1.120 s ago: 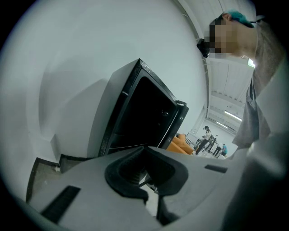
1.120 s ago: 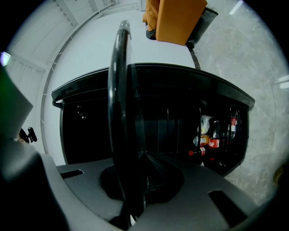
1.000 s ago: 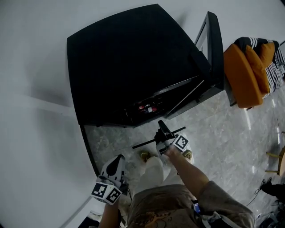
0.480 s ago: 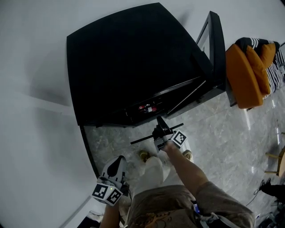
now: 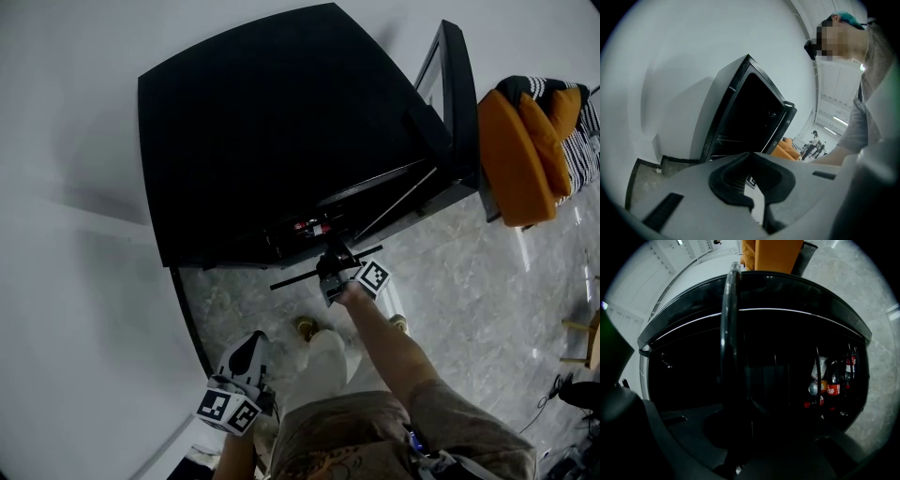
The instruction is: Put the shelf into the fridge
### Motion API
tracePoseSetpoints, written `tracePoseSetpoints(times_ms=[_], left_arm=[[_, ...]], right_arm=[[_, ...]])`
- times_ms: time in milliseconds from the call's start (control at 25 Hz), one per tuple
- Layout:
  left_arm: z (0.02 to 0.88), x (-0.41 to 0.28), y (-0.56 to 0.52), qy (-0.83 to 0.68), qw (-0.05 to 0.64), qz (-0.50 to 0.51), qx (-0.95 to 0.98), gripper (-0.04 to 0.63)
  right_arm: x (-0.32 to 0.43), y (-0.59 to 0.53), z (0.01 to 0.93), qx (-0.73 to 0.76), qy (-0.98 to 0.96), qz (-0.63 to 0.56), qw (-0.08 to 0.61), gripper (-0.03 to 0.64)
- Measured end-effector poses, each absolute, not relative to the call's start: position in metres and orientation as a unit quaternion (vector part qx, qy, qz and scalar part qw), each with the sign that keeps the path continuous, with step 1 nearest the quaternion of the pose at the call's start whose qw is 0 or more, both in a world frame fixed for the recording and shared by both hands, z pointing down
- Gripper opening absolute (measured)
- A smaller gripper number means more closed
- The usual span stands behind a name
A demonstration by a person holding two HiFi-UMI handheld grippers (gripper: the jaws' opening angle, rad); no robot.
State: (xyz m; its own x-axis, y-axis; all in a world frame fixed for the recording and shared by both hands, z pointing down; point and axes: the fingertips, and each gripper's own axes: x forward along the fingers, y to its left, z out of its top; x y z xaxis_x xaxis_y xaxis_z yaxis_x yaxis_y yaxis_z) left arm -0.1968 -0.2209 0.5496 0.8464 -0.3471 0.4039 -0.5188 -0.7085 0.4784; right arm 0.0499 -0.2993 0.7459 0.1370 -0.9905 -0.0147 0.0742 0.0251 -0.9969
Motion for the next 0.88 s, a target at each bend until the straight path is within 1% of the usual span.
tracePoseSetpoints(times_ms=[880], left_arm=[[0.56,-0.21,-0.218,-0.261,0.314,0.148,0.901,0.005]], right_arm=[[0.076,-0.38,0.747,-0.523,0.46,-0.479,0.534,0.028]])
